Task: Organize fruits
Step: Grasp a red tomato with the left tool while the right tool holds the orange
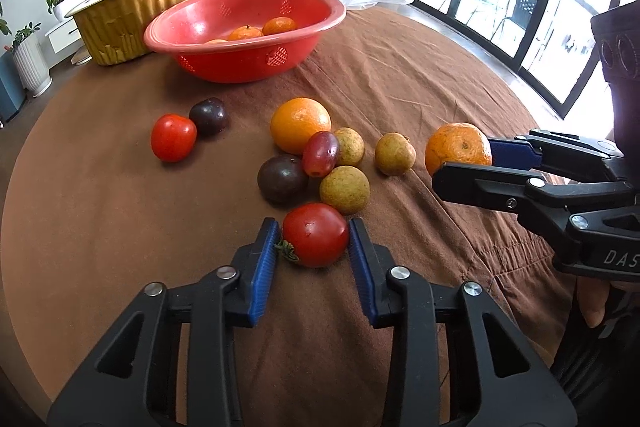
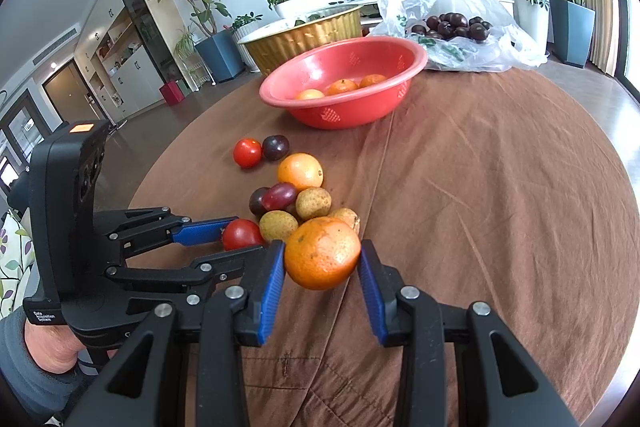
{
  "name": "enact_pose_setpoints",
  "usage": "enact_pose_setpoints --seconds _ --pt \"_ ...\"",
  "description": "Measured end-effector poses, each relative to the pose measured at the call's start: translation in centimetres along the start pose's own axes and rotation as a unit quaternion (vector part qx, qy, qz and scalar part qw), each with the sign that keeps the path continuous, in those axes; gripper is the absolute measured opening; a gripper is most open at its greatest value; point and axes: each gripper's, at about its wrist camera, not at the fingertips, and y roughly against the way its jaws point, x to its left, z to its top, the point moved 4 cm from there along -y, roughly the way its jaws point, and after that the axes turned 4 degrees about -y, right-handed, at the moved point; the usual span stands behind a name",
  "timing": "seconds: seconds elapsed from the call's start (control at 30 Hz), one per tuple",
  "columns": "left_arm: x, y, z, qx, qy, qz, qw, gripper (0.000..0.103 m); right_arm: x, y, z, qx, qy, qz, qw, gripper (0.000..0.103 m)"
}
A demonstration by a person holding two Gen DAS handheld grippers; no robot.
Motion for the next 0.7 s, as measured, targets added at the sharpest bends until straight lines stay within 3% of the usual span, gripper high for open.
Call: enact_pose_setpoints --seconds 0.7 --pt "0.5 1.4 -1.1 -0.008 0.022 -0.016 0.9996 0.031 -0.2 -0.2 0.1 -0.002 -0.001 -0.001 1.0 0.039"
